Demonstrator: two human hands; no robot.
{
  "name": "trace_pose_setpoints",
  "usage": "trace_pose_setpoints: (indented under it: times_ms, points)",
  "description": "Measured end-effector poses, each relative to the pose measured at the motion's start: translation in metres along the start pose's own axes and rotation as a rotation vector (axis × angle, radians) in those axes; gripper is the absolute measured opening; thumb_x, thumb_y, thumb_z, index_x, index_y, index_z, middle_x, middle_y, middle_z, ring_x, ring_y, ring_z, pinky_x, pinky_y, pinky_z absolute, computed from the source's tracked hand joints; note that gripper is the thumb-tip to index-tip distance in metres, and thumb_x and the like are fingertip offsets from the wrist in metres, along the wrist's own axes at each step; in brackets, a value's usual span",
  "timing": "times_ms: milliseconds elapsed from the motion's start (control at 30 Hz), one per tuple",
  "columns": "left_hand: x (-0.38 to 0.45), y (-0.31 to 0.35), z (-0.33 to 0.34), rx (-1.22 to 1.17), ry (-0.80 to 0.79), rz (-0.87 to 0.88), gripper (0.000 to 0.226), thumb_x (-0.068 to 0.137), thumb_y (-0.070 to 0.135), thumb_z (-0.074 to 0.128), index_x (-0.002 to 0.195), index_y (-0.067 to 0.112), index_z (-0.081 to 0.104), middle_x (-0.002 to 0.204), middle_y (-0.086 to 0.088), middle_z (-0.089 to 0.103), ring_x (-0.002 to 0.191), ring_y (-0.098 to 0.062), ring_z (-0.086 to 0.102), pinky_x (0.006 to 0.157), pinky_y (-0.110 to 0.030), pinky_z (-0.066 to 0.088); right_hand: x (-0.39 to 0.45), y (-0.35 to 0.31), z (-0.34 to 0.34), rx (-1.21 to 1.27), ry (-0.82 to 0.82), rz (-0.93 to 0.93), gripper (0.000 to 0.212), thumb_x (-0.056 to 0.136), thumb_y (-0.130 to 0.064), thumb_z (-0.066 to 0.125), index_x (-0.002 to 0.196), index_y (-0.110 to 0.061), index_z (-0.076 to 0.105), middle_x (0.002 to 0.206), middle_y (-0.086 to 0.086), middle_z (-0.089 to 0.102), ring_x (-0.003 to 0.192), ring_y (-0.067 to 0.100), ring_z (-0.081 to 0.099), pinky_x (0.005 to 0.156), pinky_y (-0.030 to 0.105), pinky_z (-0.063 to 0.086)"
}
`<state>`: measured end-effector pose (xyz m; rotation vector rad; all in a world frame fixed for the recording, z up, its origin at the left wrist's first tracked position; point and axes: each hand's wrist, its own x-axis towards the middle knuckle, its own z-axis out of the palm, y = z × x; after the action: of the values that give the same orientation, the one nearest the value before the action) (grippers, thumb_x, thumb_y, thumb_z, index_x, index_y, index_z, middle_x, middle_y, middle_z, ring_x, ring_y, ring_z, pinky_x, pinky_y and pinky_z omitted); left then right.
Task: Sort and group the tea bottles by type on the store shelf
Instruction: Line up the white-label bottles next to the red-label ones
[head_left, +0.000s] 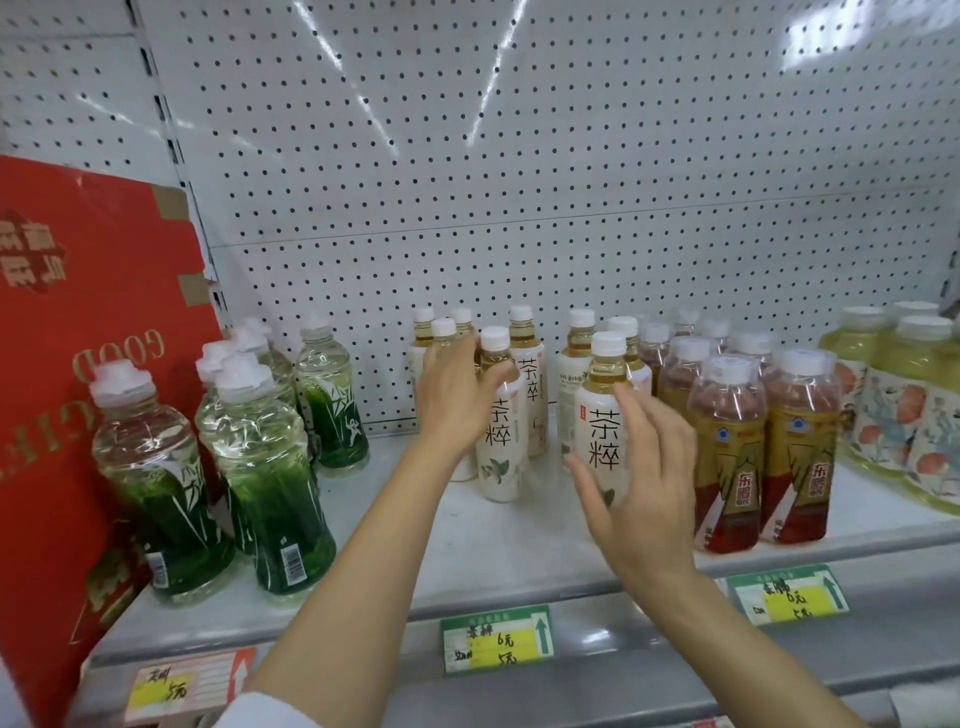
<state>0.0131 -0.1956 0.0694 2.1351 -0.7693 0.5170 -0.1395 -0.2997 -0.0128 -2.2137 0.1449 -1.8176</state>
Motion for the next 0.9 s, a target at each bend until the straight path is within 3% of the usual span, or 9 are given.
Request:
trace_pose_setpoints:
  times_ms: [100, 167, 267, 367, 467, 533, 600, 733, 900]
  points:
    - [-0.024, 0.008, -0.012, -0.175, 0.001, 0.012, 0.028, 0.094, 0.042, 0.057, 0.114, 0.022, 0.057, 0.113, 0.008, 0.062, 0.102, -0.015, 0.059, 0.09, -0.044, 0.05, -0.009, -0.024, 0.012, 0.292, -0.216, 0.096, 0.073, 0.088, -0.039, 0.066, 0.148, -0.013, 0.035, 0.145, 0.006, 0.046, 0.136, 0.021, 0.044, 0.109, 0.046, 0.042]
    - [-0.043, 0.019, -0.025, -0.275, 0.029, 0.044, 0.027, 0.094, 0.044, 0.057, 0.113, 0.025, 0.057, 0.109, 0.013, 0.062, 0.1, -0.011, 0.06, 0.09, -0.04, 0.05, -0.014, -0.036, 0.018, 0.408, -0.335, 0.262, 0.086, 0.084, -0.049, 0.066, 0.154, -0.029, 0.02, 0.157, -0.011, 0.028, 0.146, 0.01, 0.026, 0.117, 0.043, 0.032]
    - [-0.061, 0.032, -0.038, -0.479, -0.056, 0.031, 0.019, 0.096, 0.042, 0.059, 0.111, 0.029, 0.061, 0.107, 0.015, 0.067, 0.1, -0.003, 0.063, 0.09, -0.034, 0.052, -0.019, -0.042, 0.021, 0.431, -0.301, 0.278, 0.099, 0.083, -0.045, 0.07, 0.155, -0.039, 0.002, 0.161, -0.023, 0.009, 0.149, -0.001, 0.009, 0.119, 0.035, 0.026]
    - [-0.048, 0.019, -0.031, -0.661, -0.075, -0.094, 0.024, 0.099, 0.047, 0.052, 0.1, 0.029, 0.067, 0.102, 0.009, 0.073, 0.098, -0.009, 0.068, 0.088, -0.035, 0.056, -0.024, -0.044, 0.016, 0.559, -0.328, 0.404, 0.104, 0.081, -0.031, 0.078, 0.153, -0.047, 0.004, 0.159, -0.028, 0.016, 0.146, 0.0, 0.021, 0.111, 0.048, 0.04]
    - [-0.01, -0.033, -0.004, -0.522, 0.157, -0.297, 0.042, 0.09, 0.05, 0.065, 0.121, 0.022, 0.056, 0.124, 0.004, 0.062, 0.115, -0.015, 0.061, 0.097, -0.039, 0.051, -0.032, -0.04, 0.005, 0.66, -0.305, 0.494, 0.104, 0.078, -0.018, 0.08, 0.147, -0.058, 0.013, 0.145, -0.039, 0.033, 0.132, -0.007, 0.04, 0.104, 0.036, 0.047]
    - [0.008, -0.064, 0.018, -0.394, 0.098, -0.403, 0.076, 0.076, 0.051, 0.077, 0.136, 0.019, 0.043, 0.138, -0.001, 0.05, 0.126, -0.02, 0.052, 0.103, -0.047, 0.048, -0.031, -0.036, -0.001, 0.672, -0.279, 0.516, 0.104, 0.078, -0.015, 0.079, 0.143, -0.064, 0.015, 0.135, -0.045, 0.039, 0.123, -0.012, 0.047, 0.092, 0.02, 0.052]
    - [0.018, -0.081, 0.037, -0.349, 0.027, -0.415, 0.098, 0.06, 0.059, 0.08, 0.14, 0.019, 0.04, 0.138, -0.003, 0.052, 0.128, -0.023, 0.052, 0.101, -0.05, 0.049, -0.03, -0.032, -0.004, 0.677, -0.26, 0.536, 0.104, 0.077, -0.012, 0.079, 0.142, -0.063, 0.016, 0.13, -0.052, 0.038, 0.119, -0.017, 0.046, 0.081, 0.008, 0.05]
    - [0.024, -0.09, 0.049, -0.313, -0.042, -0.372, 0.083, 0.066, 0.05, 0.082, 0.134, 0.021, 0.043, 0.127, 0.0, 0.064, 0.114, -0.024, 0.063, 0.091, -0.046, 0.055, -0.03, -0.027, -0.006, 0.716, -0.257, 0.58, 0.102, 0.075, 0.0, 0.078, 0.143, -0.052, 0.022, 0.121, -0.054, 0.044, 0.11, -0.019, 0.051, 0.071, 0.005, 0.049]
    - [0.005, -0.084, 0.042, -0.388, -0.099, -0.294, 0.067, 0.066, 0.054, 0.076, 0.121, 0.033, 0.046, 0.117, 0.007, 0.065, 0.104, -0.015, 0.064, 0.082, -0.037, 0.056, -0.031, -0.025, -0.003, 0.688, -0.238, 0.577, 0.103, 0.073, 0.004, 0.079, 0.142, -0.049, 0.024, 0.123, -0.052, 0.044, 0.112, -0.02, 0.05, 0.077, 0.002, 0.046]
